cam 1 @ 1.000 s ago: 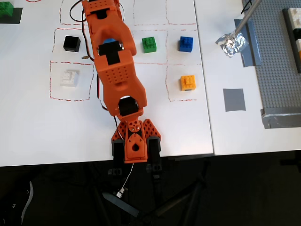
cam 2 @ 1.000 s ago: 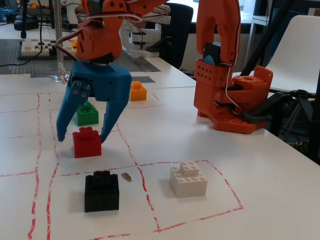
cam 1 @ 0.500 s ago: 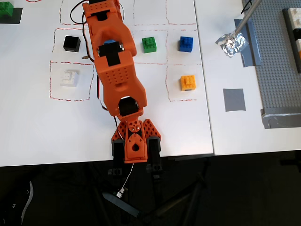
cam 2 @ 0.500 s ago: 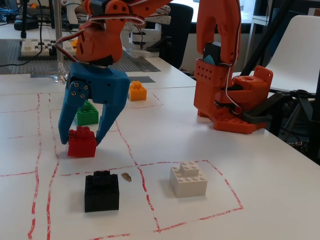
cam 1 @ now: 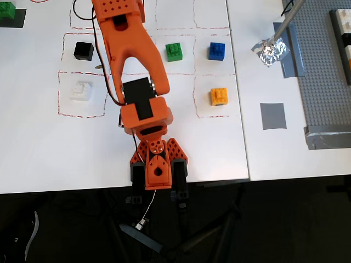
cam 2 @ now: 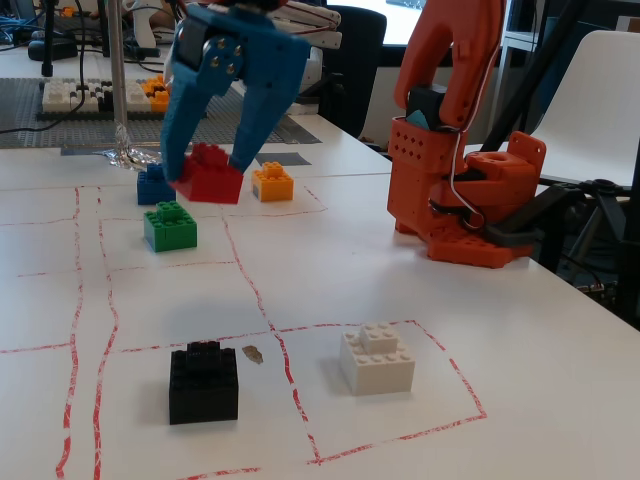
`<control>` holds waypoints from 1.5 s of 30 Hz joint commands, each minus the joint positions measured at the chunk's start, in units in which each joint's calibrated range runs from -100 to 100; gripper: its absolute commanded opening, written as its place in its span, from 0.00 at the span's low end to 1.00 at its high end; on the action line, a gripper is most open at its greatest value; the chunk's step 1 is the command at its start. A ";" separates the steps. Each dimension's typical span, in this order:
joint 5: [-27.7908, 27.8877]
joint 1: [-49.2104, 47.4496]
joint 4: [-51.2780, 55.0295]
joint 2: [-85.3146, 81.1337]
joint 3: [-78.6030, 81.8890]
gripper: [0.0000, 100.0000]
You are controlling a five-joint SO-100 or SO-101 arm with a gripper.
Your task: Grab the block and put it in the grey marker
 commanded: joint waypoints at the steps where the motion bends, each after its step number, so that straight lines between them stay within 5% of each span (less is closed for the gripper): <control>1: 4.64 0.53 5.91 -9.69 -2.35 0.00; 7: 11.38 11.91 14.00 -19.17 4.09 0.00; 13: 20.90 34.67 16.53 -23.82 9.62 0.00; 26: 34.77 76.93 2.16 -3.14 2.10 0.00; 45: 44.00 101.55 -12.53 23.40 -17.40 0.00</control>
